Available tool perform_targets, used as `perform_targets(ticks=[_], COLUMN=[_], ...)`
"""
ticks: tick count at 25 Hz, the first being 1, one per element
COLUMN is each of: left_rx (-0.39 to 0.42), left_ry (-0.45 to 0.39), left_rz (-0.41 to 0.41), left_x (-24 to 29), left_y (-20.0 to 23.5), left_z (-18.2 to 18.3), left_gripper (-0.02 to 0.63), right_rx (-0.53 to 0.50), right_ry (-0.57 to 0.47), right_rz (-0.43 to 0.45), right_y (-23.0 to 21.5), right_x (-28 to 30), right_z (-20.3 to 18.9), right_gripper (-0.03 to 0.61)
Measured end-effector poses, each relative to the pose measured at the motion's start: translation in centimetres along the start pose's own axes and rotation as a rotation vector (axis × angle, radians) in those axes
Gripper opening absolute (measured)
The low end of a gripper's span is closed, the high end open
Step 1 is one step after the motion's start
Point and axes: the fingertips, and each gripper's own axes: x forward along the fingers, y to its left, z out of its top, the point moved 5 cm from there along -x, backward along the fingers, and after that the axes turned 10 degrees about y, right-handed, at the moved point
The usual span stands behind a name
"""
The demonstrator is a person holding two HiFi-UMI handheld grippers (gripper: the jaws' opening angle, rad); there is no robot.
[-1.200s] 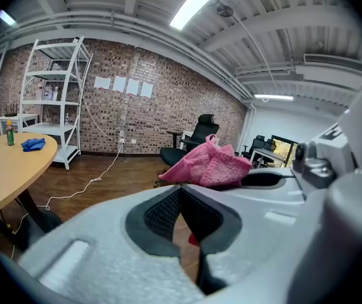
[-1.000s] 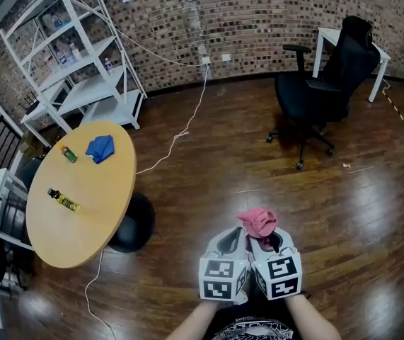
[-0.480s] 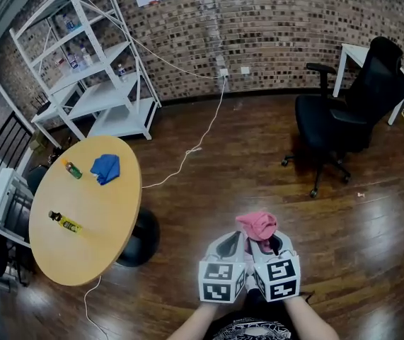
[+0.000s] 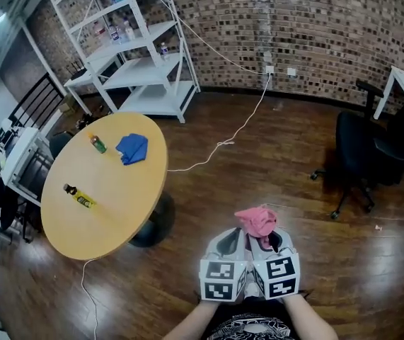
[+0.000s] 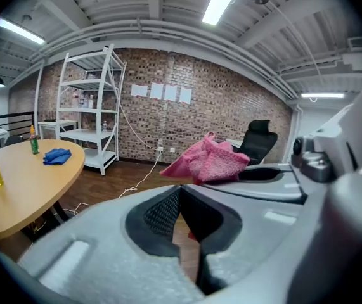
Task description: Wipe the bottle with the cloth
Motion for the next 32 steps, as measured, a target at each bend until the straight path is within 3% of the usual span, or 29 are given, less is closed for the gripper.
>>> perform_targets(ticks=[10, 21, 27, 32], left_rx=[-0.177, -0.416, -0.5, -0.523], left_ry=[-0.034, -0.069, -0.085, -0.096], left_rz=[0.25, 0.515, 0.615, 0.648], left_x=[-3.6, -10.3, -13.1, -14.7], left_y=[7.3, 14.9, 19.3, 22.7], left_z=[-1.7, -7.5, -10.2, -10.4], left_gripper=[0.003, 0.003, 0.003, 0.003], right_rx=[-0.155, -0.363, -0.436, -0.464], right_ry=[0.036, 0.094, 0.094, 0.087], right_rz=[0.254, 0.537, 0.645, 0.696], right_y=[6.6, 18.1, 23.8, 27.3], right_x=[5.4, 9.4, 11.7, 13.5], right_z=[2.4, 2.2, 1.7, 2.5], right_gripper=[0.101, 0.101, 0.101, 0.101])
